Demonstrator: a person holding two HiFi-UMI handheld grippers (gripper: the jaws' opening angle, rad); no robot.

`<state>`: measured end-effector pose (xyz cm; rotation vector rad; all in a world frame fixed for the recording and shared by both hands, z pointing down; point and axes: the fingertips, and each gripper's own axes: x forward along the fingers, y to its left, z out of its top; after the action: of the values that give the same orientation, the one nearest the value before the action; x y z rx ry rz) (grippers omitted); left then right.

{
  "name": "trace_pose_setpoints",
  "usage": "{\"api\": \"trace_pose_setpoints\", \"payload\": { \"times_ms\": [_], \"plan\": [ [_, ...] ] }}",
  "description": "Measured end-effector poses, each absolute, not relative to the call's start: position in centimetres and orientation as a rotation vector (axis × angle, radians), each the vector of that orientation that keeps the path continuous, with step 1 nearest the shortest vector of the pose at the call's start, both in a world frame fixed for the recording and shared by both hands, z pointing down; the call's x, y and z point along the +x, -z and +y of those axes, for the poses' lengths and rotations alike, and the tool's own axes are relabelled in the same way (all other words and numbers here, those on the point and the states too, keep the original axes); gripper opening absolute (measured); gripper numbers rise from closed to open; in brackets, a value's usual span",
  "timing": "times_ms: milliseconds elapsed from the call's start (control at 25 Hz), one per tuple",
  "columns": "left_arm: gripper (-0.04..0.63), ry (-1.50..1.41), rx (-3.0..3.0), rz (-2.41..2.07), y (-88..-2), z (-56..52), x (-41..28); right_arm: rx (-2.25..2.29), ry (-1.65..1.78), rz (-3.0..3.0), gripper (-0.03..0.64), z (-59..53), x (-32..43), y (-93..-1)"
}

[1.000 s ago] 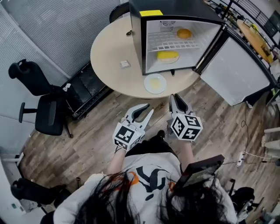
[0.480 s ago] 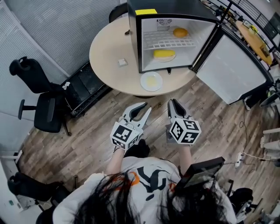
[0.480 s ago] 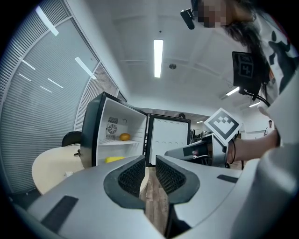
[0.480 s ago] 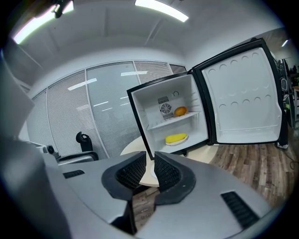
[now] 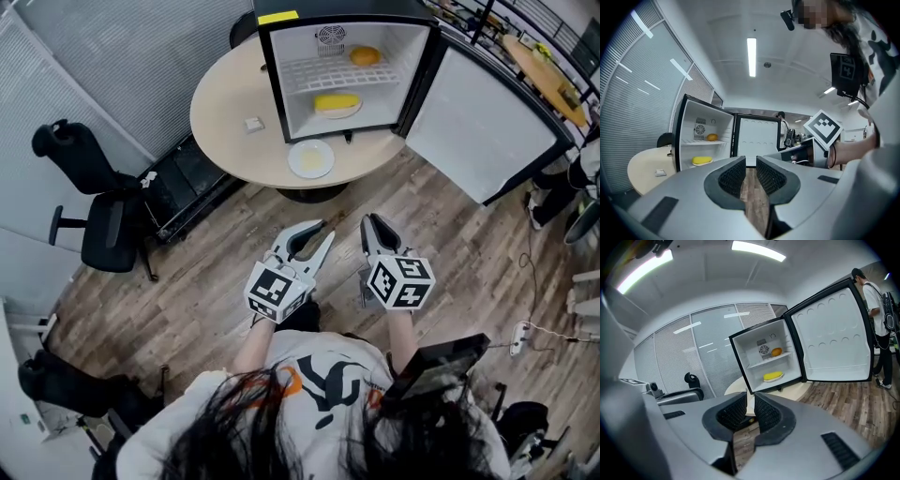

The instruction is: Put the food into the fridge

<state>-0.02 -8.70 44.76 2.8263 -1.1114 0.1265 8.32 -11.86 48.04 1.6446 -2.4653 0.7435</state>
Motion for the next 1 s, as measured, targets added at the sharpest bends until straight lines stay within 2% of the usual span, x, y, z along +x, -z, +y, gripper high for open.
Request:
{"api": "trace_pose_setpoints", "payload": {
  "times_ms": [640,1000],
  "plan": [
    [0.063,-0.152,2.772,-1.210,-45.4,2.7,5.4,1.490,-0.729,-2.550,0.058,-1.0,12.6,-48.4],
    [0.063,-0.178,2.773,-1.236,-45.4,6.9,6.1,1.445,-0.697,-2.566,0.057,2.9,12.9,-48.5]
  ]
}}
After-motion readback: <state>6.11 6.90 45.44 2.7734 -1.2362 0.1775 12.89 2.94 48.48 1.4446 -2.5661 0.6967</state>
